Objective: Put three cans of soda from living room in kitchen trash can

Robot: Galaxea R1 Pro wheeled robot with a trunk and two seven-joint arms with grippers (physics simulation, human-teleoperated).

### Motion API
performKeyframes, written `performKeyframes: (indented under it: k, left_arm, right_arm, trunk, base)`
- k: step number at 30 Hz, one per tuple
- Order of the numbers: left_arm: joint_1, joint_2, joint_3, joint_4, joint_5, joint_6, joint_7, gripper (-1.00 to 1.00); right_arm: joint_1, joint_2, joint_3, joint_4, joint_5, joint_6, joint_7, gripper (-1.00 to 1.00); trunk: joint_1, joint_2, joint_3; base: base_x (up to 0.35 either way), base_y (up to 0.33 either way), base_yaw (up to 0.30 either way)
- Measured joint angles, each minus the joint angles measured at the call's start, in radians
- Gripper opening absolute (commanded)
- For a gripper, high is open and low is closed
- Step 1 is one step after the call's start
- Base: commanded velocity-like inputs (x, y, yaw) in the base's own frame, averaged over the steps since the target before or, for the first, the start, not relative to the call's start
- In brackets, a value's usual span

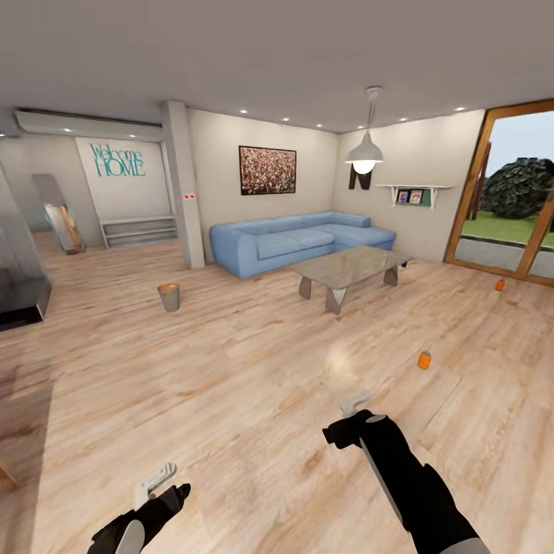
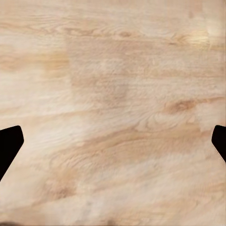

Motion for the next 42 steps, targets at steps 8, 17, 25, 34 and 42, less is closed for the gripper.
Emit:
performKeyframes:
  k: [8, 17, 25, 34, 42]
  left_arm:
    - [0.000, 0.000, 0.000, 0.000, 0.000, 0.000, 0.000, 1.00]
    - [0.000, 0.000, 0.000, 0.001, 0.000, 0.000, 0.000, 1.00]
    - [0.021, -0.009, -0.009, -0.105, -0.006, -0.007, 0.012, 1.00]
    - [0.064, -0.018, -0.050, -0.209, -0.004, -0.008, 0.095, 1.00]
    - [0.067, -0.014, -0.057, -0.201, 0.001, -0.009, 0.113, 1.00]
  right_arm:
    - [-0.004, 0.001, -0.005, 0.010, 0.002, 0.003, -0.002, 1.00]
    - [-0.017, 0.001, -0.012, 0.029, -0.002, 0.005, -0.003, 1.00]
    - [-0.017, 0.000, -0.013, 0.015, -0.004, -0.004, -0.003, 1.00]
    - [-0.017, -0.001, -0.011, 0.006, -0.003, -0.002, 0.000, 1.00]
    - [-0.016, 0.000, -0.002, 0.007, -0.002, 0.003, 0.003, 1.00]
  trunk:
    - [0.000, 0.000, 0.000]
    - [0.000, 0.000, 0.000]
    - [0.000, 0.000, 0.000]
    - [0.000, 0.000, 0.000]
    - [0.000, 0.000, 0.000]
  base:
    - [0.349, 0.000, 0.239]
    - [0.349, 0.000, 0.262]
    - [0.349, 0.000, 0.028]
    - [0.349, 0.000, 0.001]
    - [0.349, 0.000, 0.000]
